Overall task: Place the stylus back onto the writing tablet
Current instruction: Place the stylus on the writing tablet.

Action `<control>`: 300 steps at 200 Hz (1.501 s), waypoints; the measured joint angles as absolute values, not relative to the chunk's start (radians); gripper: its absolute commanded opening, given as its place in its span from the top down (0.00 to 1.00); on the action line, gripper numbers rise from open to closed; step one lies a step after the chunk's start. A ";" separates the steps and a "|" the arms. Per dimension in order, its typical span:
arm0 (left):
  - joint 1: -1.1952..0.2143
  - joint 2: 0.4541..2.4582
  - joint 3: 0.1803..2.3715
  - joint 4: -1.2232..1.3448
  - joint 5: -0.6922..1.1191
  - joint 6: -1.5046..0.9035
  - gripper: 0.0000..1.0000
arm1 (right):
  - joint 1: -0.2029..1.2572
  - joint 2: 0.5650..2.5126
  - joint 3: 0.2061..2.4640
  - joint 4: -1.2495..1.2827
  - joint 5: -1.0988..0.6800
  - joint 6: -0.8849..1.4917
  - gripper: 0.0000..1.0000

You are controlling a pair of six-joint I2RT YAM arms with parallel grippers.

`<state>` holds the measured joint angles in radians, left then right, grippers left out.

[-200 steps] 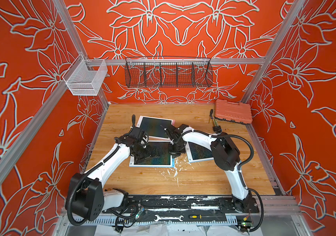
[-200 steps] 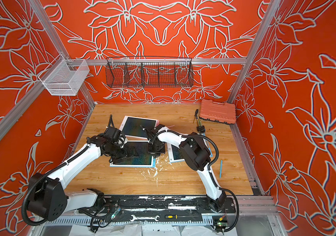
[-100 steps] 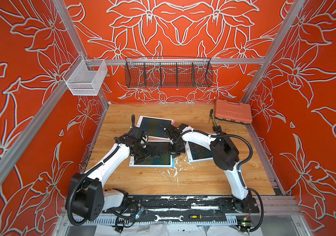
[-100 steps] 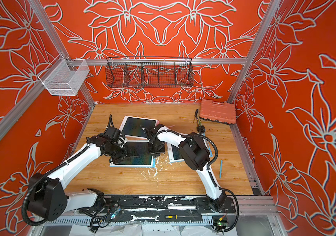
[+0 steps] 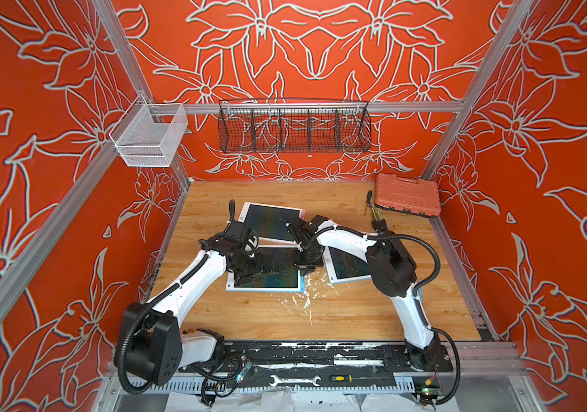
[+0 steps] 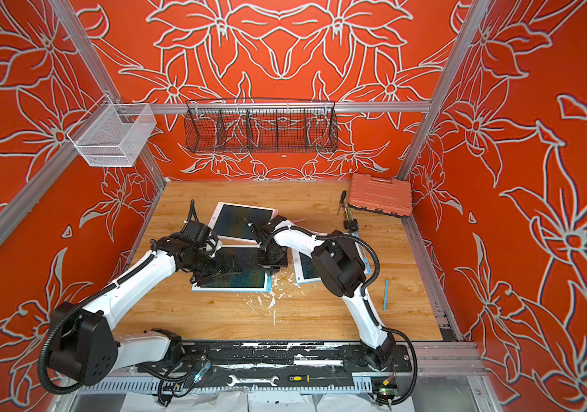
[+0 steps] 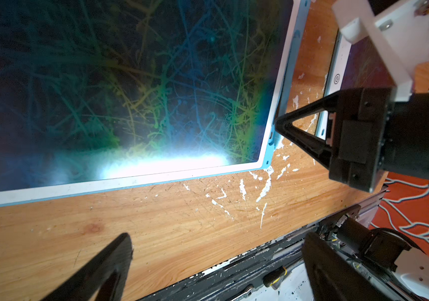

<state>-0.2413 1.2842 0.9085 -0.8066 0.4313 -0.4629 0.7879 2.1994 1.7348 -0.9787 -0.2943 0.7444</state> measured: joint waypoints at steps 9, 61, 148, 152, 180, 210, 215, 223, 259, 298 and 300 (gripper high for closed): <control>-0.241 1.284 0.908 -0.807 0.431 -0.463 0.00 | 0.788 2.199 1.735 -0.979 -0.294 0.744 0.86; -0.241 1.284 0.908 -0.807 0.432 -0.460 0.00 | 0.788 2.199 1.736 -0.983 -0.286 0.744 0.84; -0.241 1.284 0.908 -0.807 0.434 -0.456 0.00 | 0.788 2.199 1.740 -0.966 -0.268 0.745 0.75; -0.241 1.284 0.908 -0.807 0.434 -0.456 0.01 | 0.788 2.199 1.741 -0.963 -0.269 0.745 0.75; -0.241 1.284 0.908 -0.807 0.440 -0.453 0.01 | 0.788 2.199 1.741 -0.955 -0.266 0.745 0.75; -0.236 1.284 0.908 -0.807 0.442 -0.450 0.00 | 0.788 2.191 1.741 -0.957 -0.246 0.746 0.77; -0.234 1.284 0.908 -0.807 0.443 -0.450 0.00 | 0.787 2.188 1.741 -0.958 -0.242 0.747 0.78; -0.232 1.284 0.909 -0.807 0.443 -0.448 0.00 | 0.787 2.185 1.741 -0.958 -0.237 0.749 0.79; -0.227 1.284 0.909 -0.808 0.443 -0.444 0.00 | 0.778 2.168 1.750 -0.962 -0.213 0.757 0.84; -0.223 1.284 0.912 -0.811 0.444 -0.442 0.01 | 0.772 2.169 1.758 -0.959 -0.213 0.759 0.86; -0.223 1.284 0.912 -0.811 0.444 -0.442 0.00 | 0.772 2.169 1.758 -0.959 -0.213 0.759 0.86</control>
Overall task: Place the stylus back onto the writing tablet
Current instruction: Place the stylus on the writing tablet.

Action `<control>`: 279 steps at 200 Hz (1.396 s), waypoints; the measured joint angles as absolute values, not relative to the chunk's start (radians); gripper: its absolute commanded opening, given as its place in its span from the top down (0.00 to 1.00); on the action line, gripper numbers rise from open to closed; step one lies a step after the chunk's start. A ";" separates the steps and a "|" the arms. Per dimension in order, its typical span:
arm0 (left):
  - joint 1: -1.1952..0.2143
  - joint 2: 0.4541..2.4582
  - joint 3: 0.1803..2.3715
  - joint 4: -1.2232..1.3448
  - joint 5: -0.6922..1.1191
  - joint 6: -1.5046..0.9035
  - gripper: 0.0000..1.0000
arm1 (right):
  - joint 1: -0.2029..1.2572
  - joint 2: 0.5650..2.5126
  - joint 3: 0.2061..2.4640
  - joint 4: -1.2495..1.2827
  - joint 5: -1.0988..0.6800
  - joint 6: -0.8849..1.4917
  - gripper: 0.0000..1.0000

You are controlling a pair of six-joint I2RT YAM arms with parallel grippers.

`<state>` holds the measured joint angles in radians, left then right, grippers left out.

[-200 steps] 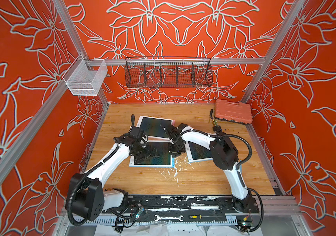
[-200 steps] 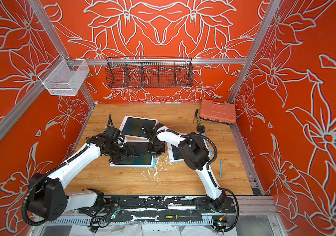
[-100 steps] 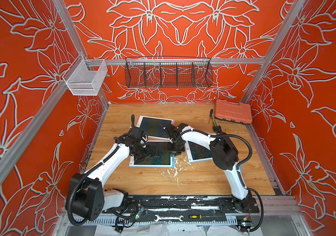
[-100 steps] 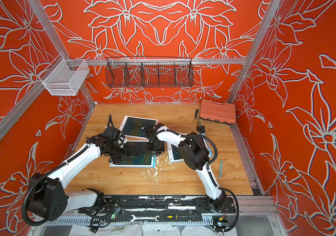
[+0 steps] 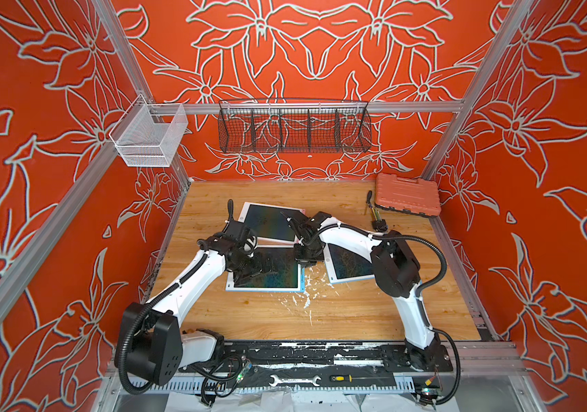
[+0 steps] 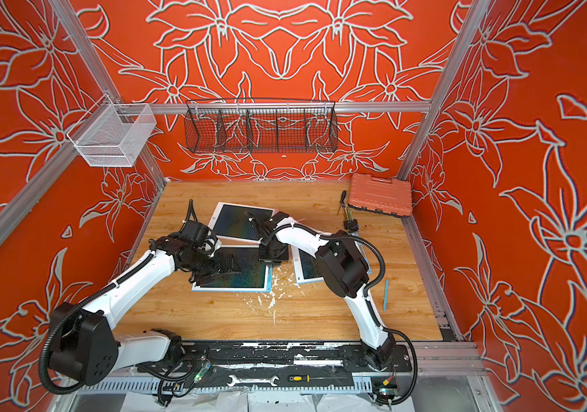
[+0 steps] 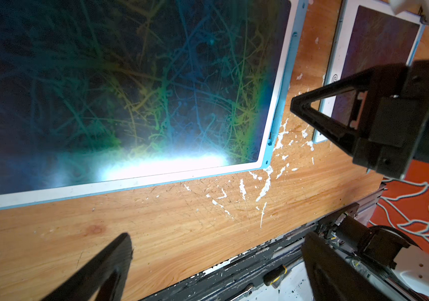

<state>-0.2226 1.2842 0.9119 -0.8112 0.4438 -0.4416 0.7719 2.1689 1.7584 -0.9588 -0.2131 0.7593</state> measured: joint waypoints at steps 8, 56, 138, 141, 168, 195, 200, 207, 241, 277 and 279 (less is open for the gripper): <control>-0.221 1.284 0.914 -0.812 0.444 -0.442 0.00 | 0.770 2.169 1.761 -0.960 -0.213 0.759 0.86; -0.221 1.284 0.916 -0.814 0.444 -0.442 0.00 | 0.767 2.172 1.785 -0.962 -0.208 0.759 0.86; -0.216 1.284 0.916 -0.814 0.445 -0.442 0.00 | 0.762 2.217 1.808 -0.981 -0.203 0.759 0.88; -0.216 1.284 0.916 -0.814 0.446 -0.441 0.00 | 0.761 2.218 1.808 -0.981 -0.203 0.759 0.88; -0.216 1.284 0.916 -0.814 0.446 -0.442 0.00 | 0.760 2.231 1.819 -0.985 -0.202 0.757 0.91; -0.216 1.284 0.916 -0.814 0.446 -0.441 0.00 | 0.761 2.239 1.819 -0.986 -0.202 0.756 0.93; -0.216 1.284 0.916 -0.814 0.446 -0.442 0.00 | 0.760 2.240 1.819 -0.987 -0.202 0.756 0.93; -0.216 1.284 0.916 -0.814 0.446 -0.441 0.00 | 0.760 2.240 1.819 -0.987 -0.202 0.756 0.94; -0.216 1.284 0.916 -0.814 0.446 -0.442 0.00 | 0.760 2.241 1.819 -0.987 -0.202 0.756 0.94; -0.216 1.284 0.916 -0.814 0.447 -0.442 0.01 | 0.760 2.243 1.822 -0.990 -0.202 0.756 0.95; -0.216 1.284 0.916 -0.814 0.447 -0.442 0.00 | 0.760 2.244 1.822 -0.990 -0.202 0.756 0.95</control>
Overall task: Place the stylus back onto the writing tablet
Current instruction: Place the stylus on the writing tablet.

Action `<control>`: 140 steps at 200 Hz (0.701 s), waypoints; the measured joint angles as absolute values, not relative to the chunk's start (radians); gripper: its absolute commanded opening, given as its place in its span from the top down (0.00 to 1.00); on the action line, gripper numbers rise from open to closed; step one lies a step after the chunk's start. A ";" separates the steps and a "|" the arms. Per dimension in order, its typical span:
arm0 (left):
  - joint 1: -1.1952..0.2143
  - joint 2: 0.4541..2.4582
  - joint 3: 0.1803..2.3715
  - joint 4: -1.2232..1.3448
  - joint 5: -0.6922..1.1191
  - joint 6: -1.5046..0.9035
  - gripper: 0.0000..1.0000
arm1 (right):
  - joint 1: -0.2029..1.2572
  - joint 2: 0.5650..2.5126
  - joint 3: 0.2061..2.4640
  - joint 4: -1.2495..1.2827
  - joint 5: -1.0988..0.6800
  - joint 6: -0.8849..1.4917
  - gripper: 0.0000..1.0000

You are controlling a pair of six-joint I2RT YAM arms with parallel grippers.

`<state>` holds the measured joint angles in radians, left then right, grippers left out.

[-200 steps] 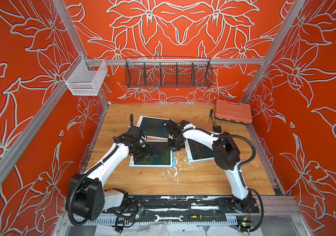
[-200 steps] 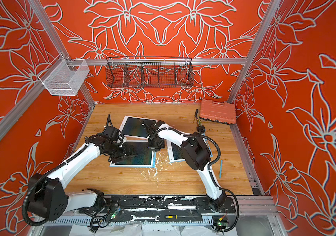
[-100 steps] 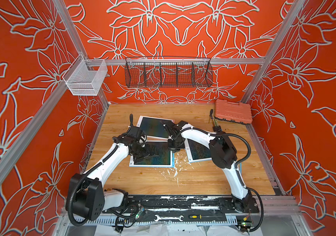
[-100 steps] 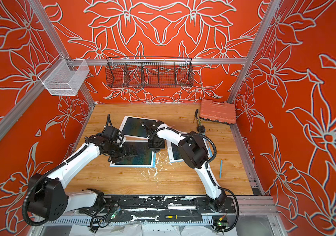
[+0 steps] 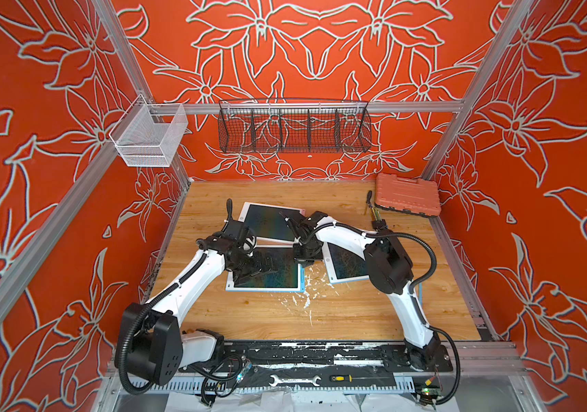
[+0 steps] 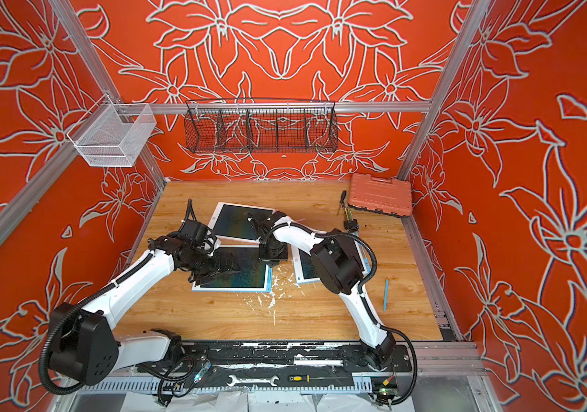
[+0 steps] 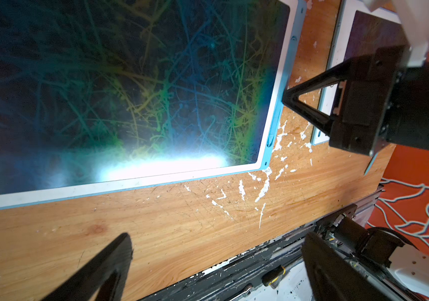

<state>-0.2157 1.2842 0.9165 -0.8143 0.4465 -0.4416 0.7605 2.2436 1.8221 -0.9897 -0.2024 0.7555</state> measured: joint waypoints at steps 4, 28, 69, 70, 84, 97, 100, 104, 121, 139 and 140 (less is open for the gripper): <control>-0.216 1.284 0.916 -0.814 0.446 -0.442 0.00 | 0.760 2.244 1.822 -0.990 -0.202 0.756 0.95; -0.216 1.284 0.916 -0.814 0.447 -0.442 0.00 | 0.760 2.244 1.822 -0.991 -0.202 0.756 0.96; -0.216 1.284 0.916 -0.814 0.446 -0.442 0.00 | 0.760 2.248 1.827 -0.994 -0.202 0.755 0.96; -0.216 1.284 0.916 -0.814 0.447 -0.442 0.00 | 0.760 2.248 1.827 -0.995 -0.202 0.755 0.96; -0.216 1.283 0.916 -0.814 0.446 -0.442 0.00 | 0.760 2.250 1.831 -0.998 -0.202 0.754 0.96; -0.216 1.283 0.916 -0.814 0.446 -0.442 0.00 | 0.760 2.250 1.832 -0.999 -0.202 0.754 0.96; -0.216 1.283 0.916 -0.814 0.446 -0.442 0.00 | 0.760 2.250 1.832 -0.999 -0.201 0.754 0.96; -0.216 1.282 0.916 -0.814 0.446 -0.442 0.00 | 0.760 2.250 1.832 -0.999 -0.201 0.754 0.96; -0.216 1.282 0.916 -0.814 0.446 -0.442 0.00 | 0.760 2.250 1.832 -0.999 -0.200 0.753 0.97; -0.216 1.282 0.916 -0.814 0.447 -0.442 0.00 | 0.760 2.251 1.832 -0.999 -0.200 0.752 0.96; -0.216 1.282 0.916 -0.814 0.446 -0.442 0.00 | 0.760 2.251 1.833 -0.999 -0.200 0.752 0.96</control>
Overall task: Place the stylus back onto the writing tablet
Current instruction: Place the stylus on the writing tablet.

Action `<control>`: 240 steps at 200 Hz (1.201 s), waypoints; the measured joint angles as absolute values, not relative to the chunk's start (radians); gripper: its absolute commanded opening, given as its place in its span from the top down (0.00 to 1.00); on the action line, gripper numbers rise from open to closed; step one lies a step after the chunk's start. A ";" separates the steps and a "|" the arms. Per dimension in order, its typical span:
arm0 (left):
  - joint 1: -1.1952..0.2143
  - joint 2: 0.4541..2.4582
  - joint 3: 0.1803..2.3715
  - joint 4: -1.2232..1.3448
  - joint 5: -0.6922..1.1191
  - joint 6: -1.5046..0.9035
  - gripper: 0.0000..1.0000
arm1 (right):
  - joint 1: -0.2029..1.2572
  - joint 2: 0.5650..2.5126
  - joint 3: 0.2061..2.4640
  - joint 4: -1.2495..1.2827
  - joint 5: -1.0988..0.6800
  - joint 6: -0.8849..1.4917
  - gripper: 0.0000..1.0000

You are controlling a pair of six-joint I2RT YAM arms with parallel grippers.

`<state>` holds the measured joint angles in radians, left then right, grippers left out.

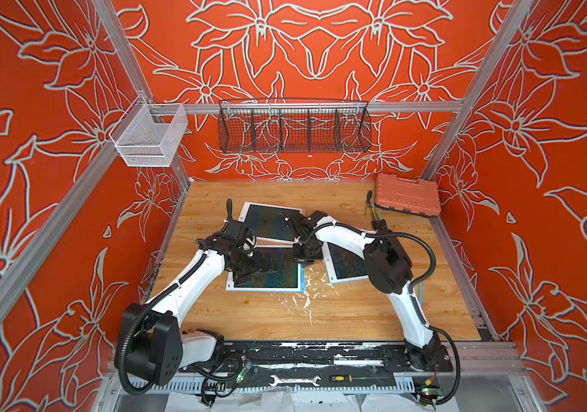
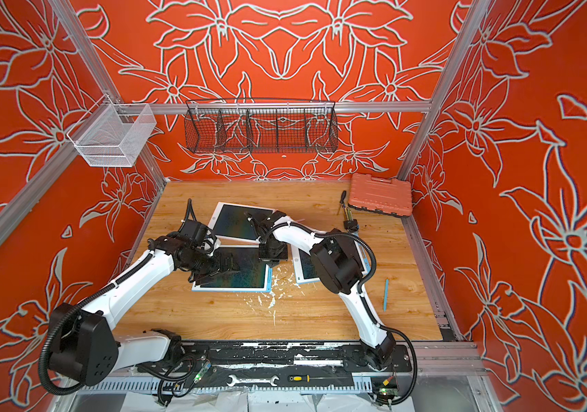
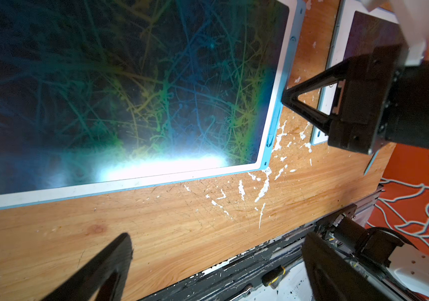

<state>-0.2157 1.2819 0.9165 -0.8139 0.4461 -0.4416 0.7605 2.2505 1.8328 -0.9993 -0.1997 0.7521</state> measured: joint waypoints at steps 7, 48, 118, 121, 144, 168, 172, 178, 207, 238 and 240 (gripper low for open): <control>-0.216 1.282 0.916 -0.814 0.447 -0.442 0.00 | 0.760 2.251 1.833 -0.999 -0.199 0.752 0.96; -0.216 1.282 0.916 -0.814 0.446 -0.442 0.00 | 0.760 2.251 1.833 -0.999 -0.198 0.751 0.96; -0.216 1.282 0.916 -0.814 0.446 -0.442 0.00 | 0.760 2.251 1.833 -0.998 -0.198 0.749 0.91; -0.216 1.282 0.916 -0.814 0.446 -0.442 0.00 | 0.760 2.251 1.833 -0.998 -0.197 0.749 0.91; -0.216 1.281 0.916 -0.814 0.446 -0.442 0.00 | 0.760 2.251 1.833 -0.998 -0.186 0.748 0.86; -0.216 1.273 0.916 -0.814 0.446 -0.442 0.00 | 0.760 2.251 1.833 -0.998 -0.175 0.745 0.82; -0.216 1.272 0.916 -0.814 0.446 -0.442 0.00 | 0.760 2.251 1.833 -0.998 -0.173 0.745 0.82; -0.216 1.271 0.916 -0.814 0.446 -0.442 0.00 | 0.760 2.251 1.833 -0.998 -0.171 0.744 0.82; -0.216 1.267 0.916 -0.814 0.446 -0.442 0.00 | 0.761 2.250 1.833 -0.998 -0.162 0.745 0.83; -0.216 1.265 0.916 -0.814 0.446 -0.442 0.00 | 0.761 2.249 1.833 -0.995 -0.159 0.745 0.85; -0.216 1.265 0.916 -0.814 0.446 -0.442 0.00 | 0.761 2.249 1.833 -0.995 -0.159 0.745 0.85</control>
